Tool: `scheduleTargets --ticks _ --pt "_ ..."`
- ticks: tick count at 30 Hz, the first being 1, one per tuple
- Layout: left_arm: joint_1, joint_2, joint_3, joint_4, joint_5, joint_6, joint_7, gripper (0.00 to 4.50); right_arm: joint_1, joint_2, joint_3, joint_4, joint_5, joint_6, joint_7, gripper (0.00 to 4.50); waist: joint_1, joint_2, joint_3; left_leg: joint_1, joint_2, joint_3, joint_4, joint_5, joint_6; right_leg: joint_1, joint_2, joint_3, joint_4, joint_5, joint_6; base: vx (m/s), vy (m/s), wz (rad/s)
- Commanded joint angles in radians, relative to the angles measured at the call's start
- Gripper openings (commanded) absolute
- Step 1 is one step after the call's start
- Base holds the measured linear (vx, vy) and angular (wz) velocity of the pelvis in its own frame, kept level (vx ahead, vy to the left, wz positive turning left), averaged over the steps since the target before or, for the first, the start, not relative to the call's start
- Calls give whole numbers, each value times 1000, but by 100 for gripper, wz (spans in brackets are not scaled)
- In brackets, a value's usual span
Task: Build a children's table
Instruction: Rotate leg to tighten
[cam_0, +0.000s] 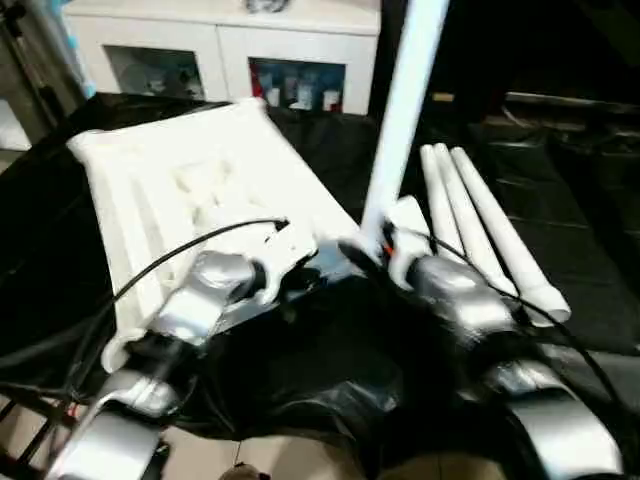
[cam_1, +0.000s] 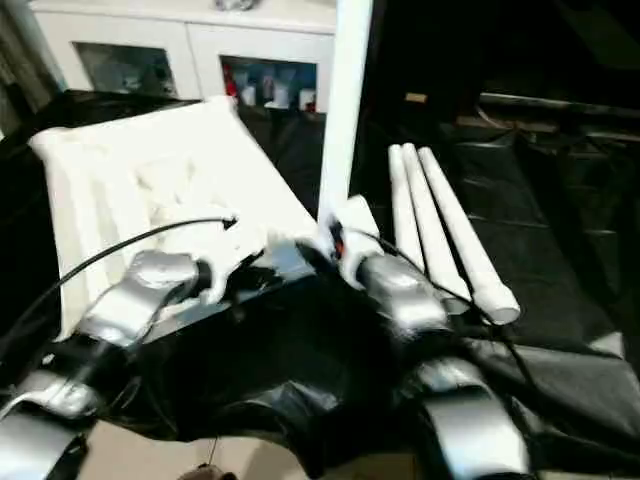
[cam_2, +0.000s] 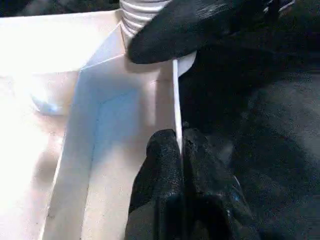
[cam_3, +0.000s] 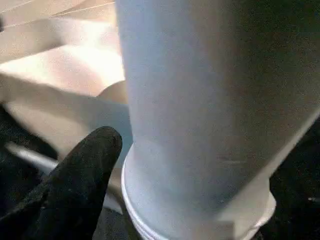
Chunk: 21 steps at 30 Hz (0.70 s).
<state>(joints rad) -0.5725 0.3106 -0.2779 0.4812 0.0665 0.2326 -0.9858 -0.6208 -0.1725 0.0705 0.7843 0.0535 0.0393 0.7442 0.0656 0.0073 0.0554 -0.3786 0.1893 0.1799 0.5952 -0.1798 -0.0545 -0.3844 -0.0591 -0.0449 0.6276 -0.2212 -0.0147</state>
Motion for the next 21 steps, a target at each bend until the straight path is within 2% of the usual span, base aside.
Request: scheduleTargets --ticks 1,6,13,15,17,21 --pt "25 -6 -36 -43 -50 -77 -74 0 31 -29 45 -77 35 17 127 385 5 -5 -65 14 46 -13 -67 -130 72 47 -85 44 -67 3 -254 0 0 0" --pt "55 36 -42 -78 -72 -90 -166 0 76 -94 46 -163 82 72 267 385 13 -3 -63 17 50 -12 -70 -164 61 42 -84 45 -71 -57 -251 0 0 0" --pt "78 94 -41 -112 -99 -91 -263 0 105 -142 75 -230 89 114 359 385 20 -3 -64 18 49 -10 -69 -149 53 38 -82 44 -69 -48 -252 0 0 0" --pt "78 103 -39 -109 -98 -97 -277 0 109 -150 84 -246 91 129 375 352 22 -6 -63 19 49 -10 -69 -149 53 38 -82 44 -69 -52 -251 0 0 0" --pt "79 113 -42 -108 -93 -97 -282 0 111 -151 91 -249 84 136 382 352 23 -5 -63 19 49 -10 -70 -153 50 37 -82 44 -69 -61 -248 0 0 0" --pt "81 117 -43 -110 -92 -95 -281 0 110 -145 93 -249 81 139 380 310 22 -6 -64 18 48 -11 -69 -149 45 38 -84 45 -70 -64 -246 0 0 0"
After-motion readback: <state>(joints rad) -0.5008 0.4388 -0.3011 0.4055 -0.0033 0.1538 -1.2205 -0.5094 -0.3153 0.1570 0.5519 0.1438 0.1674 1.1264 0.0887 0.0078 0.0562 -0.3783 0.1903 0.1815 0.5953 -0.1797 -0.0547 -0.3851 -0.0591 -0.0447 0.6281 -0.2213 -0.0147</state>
